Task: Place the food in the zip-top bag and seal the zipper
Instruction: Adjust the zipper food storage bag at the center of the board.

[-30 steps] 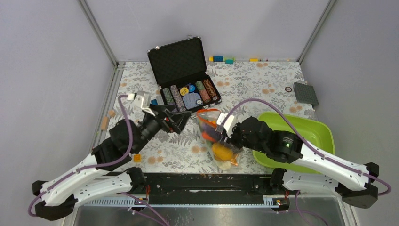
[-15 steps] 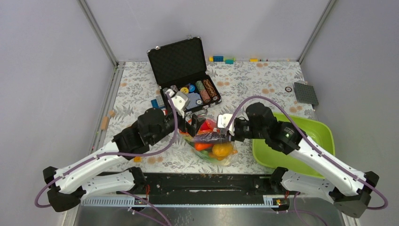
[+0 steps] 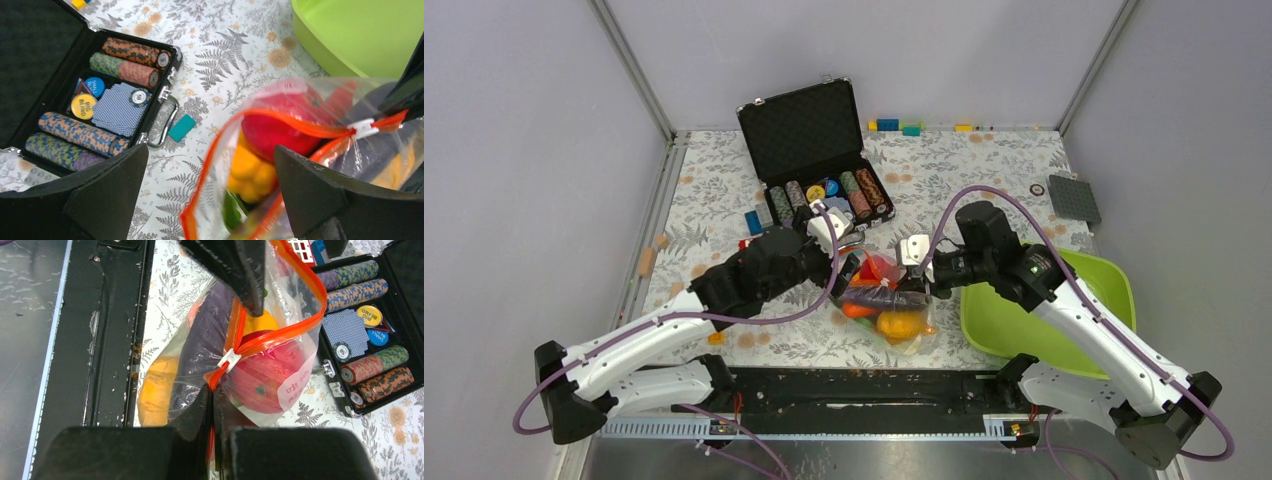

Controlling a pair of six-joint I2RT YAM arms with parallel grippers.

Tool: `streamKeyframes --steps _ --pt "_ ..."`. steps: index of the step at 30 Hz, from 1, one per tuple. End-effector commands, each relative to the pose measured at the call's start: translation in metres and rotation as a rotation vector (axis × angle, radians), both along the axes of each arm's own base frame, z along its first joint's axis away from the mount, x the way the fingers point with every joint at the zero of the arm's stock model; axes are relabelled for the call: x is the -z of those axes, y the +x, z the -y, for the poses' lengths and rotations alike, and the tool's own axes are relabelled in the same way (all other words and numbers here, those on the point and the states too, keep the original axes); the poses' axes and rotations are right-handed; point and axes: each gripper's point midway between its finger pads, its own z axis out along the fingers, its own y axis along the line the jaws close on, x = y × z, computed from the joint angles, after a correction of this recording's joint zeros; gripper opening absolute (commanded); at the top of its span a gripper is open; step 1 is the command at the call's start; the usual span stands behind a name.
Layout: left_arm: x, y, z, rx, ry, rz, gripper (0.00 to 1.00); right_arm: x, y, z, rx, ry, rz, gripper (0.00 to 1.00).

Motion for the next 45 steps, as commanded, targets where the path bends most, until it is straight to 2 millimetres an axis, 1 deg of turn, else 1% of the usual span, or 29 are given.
streamKeyframes --steps 1,3,5,8,9,11,13,16,20,22,25,27,29,31,35,37,39,40,43,45 --pt "-0.052 0.010 -0.009 -0.057 -0.075 0.107 0.99 -0.023 -0.004 -0.007 -0.092 0.072 0.040 0.00" --pt "-0.050 0.007 -0.010 -0.031 -0.042 0.104 0.99 -0.021 -0.005 -0.006 -0.100 0.064 0.029 0.00" --pt "-0.043 0.001 -0.005 0.029 -0.013 0.105 0.99 -0.021 -0.005 -0.005 -0.108 0.060 0.025 0.00" --pt "-0.026 -0.013 0.007 0.163 0.026 0.087 0.99 -0.024 -0.002 -0.007 -0.103 0.069 0.028 0.00" --pt "-0.022 -0.021 0.011 0.213 0.023 0.069 0.99 -0.024 0.000 -0.006 -0.094 0.067 0.029 0.00" --pt "-0.013 -0.029 0.014 0.259 0.027 0.048 0.99 -0.023 0.002 -0.005 -0.082 0.060 0.030 0.00" --pt "-0.006 -0.024 0.011 0.232 0.039 0.056 0.99 -0.023 0.001 -0.004 -0.085 0.063 0.029 0.00" --pt "0.008 -0.007 0.005 0.139 0.070 0.077 0.99 -0.024 -0.006 -0.004 -0.115 0.080 0.025 0.00" --pt "0.027 -0.006 0.016 0.174 0.105 0.032 0.99 -0.025 -0.011 -0.005 -0.135 0.093 0.019 0.00" --pt "0.037 -0.013 0.024 0.223 0.119 -0.019 0.99 -0.025 -0.009 -0.006 -0.131 0.095 0.019 0.00" --pt "0.058 -0.029 0.031 0.314 0.141 -0.100 0.99 -0.021 0.002 -0.009 -0.072 0.101 0.012 0.00" --pt "0.069 -0.035 0.030 0.314 0.146 -0.146 0.99 -0.021 0.014 -0.012 -0.019 0.122 0.038 0.00" --pt "0.080 -0.034 0.029 0.286 0.142 -0.170 0.99 -0.021 0.021 -0.013 0.016 0.156 0.055 0.00" --pt "0.088 -0.032 0.029 0.261 0.130 -0.184 0.92 -0.023 0.023 -0.014 0.042 0.197 0.058 0.00" --pt "0.091 -0.035 0.029 0.259 0.123 -0.214 0.79 -0.029 0.034 -0.010 0.128 0.235 0.073 0.00" --pt "0.092 -0.036 0.025 0.253 0.128 -0.214 0.76 -0.035 0.049 -0.003 0.235 0.253 0.092 0.00" --pt "0.095 -0.035 0.016 0.216 0.140 -0.209 0.75 -0.041 0.065 0.007 0.359 0.281 0.109 0.00" --pt "0.097 -0.035 0.011 0.196 0.145 -0.210 0.74 -0.040 0.069 0.012 0.397 0.290 0.111 0.00" --pt "0.104 -0.039 0.003 0.180 0.141 -0.219 0.74 -0.039 0.068 0.018 0.437 0.332 0.099 0.00" --pt "0.103 -0.041 0.002 0.169 0.125 -0.230 0.74 -0.039 0.065 0.019 0.448 0.359 0.076 0.00"
